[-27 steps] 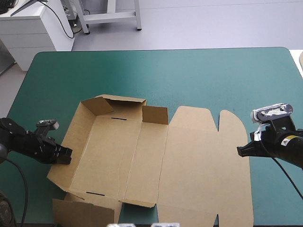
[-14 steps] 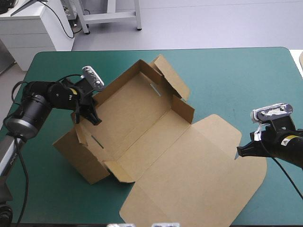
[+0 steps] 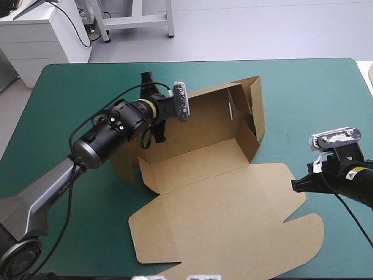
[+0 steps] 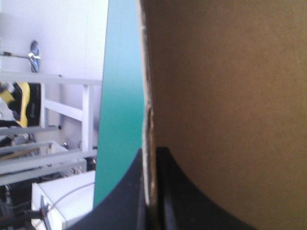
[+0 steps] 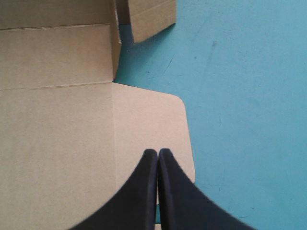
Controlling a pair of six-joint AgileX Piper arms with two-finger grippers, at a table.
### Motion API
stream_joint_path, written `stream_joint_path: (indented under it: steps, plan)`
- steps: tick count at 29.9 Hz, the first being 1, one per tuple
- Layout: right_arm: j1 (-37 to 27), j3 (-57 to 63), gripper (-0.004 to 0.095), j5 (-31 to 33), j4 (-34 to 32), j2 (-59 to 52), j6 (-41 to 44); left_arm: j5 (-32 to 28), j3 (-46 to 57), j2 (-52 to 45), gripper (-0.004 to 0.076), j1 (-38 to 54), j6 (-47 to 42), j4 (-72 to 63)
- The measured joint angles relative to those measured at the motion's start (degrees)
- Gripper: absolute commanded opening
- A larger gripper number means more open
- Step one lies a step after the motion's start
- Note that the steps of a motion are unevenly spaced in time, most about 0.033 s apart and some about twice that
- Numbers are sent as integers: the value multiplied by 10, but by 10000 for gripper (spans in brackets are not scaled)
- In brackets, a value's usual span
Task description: Fold the box
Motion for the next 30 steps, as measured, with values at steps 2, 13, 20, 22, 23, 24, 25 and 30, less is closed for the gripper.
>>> stream_joint_path:
  steps: [2,13,20,22,23,24,25,30]
  plan:
    - [0,0,-15,0,3,0,0,-21,0,1,-8,-23,-6,15]
    - [0,0,-15,-26,15,0,15,-37,-3,1,-8,-119,-10,66]
    - [0,0,-15,-69,16,0,52,-58,24,10,-8,-152,-136,224]
    - [0,0,-15,-81,16,1,56,-62,39,16,-8,-156,-195,286]
    - [0,0,-15,-89,16,5,57,-64,49,19,-8,-159,-240,335]
    - [0,0,-15,-95,15,10,61,-64,60,21,-8,-163,-269,367]
    - [0,-1,-15,-99,15,15,64,-64,69,21,-8,-168,-297,399]
    - [0,-36,-15,-102,6,71,70,-63,114,22,-8,-204,-435,560]
